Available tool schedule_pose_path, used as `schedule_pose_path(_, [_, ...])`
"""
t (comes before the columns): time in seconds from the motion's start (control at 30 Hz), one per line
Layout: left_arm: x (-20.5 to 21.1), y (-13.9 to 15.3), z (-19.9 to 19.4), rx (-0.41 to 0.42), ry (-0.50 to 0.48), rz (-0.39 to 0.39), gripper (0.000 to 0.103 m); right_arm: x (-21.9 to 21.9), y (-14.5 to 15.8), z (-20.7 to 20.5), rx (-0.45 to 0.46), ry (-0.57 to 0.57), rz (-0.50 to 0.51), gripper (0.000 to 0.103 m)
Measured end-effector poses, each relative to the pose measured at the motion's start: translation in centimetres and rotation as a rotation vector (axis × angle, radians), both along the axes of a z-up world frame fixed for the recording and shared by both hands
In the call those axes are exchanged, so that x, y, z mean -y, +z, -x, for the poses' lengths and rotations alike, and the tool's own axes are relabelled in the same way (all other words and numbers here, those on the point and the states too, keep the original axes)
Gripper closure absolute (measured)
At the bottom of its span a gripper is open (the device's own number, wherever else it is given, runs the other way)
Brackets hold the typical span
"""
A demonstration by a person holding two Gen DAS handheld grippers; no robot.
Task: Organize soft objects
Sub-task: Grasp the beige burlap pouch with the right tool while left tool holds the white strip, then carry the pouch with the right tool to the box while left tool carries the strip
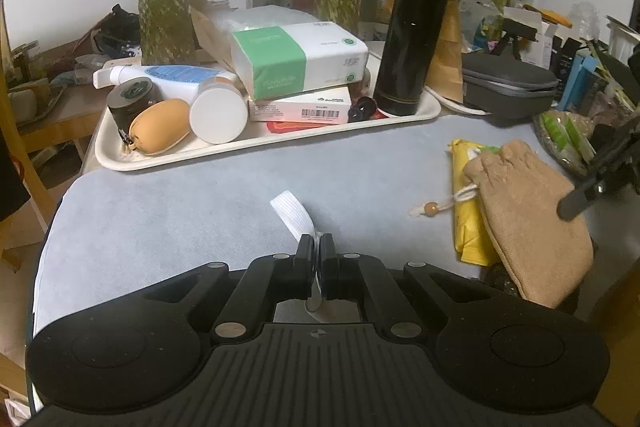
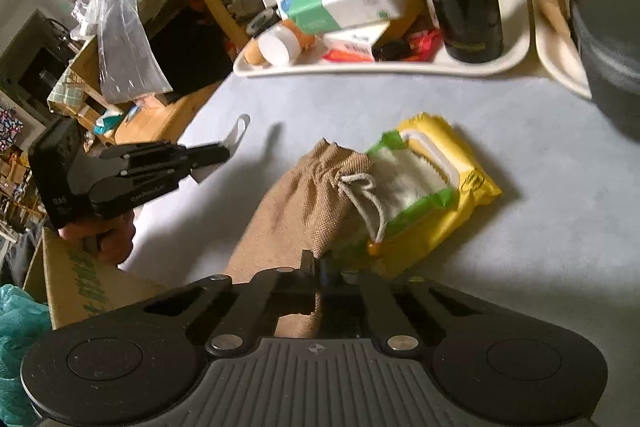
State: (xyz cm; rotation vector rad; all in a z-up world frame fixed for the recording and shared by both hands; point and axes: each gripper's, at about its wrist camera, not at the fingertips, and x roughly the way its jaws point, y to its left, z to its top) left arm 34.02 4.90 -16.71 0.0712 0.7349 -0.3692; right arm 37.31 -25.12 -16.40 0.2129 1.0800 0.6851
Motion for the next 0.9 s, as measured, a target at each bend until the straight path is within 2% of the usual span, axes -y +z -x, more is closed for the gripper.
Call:
schedule_pose_path(0.23, [-0.3, 1.0, 0.3, 0.023, 0.015, -0.004, 0.099, 1.2, 2.9, 0.4, 0.113, -0.063, -0.043, 0.100])
schedule_pose_path(0.47, [-1.0, 3.5, 1.1, 0.033, 0.046, 0.044, 0.099, 2.1, 5.6, 1.1, 0.193, -0.137, -0.055, 0.100])
schedule_pose_path(0.9, [-1.4, 9.9, 4.6, 0.080, 0.004, 0.043, 0.099, 2.2, 11.4, 5.9, 0.304, -0.158, 0.019, 0.100])
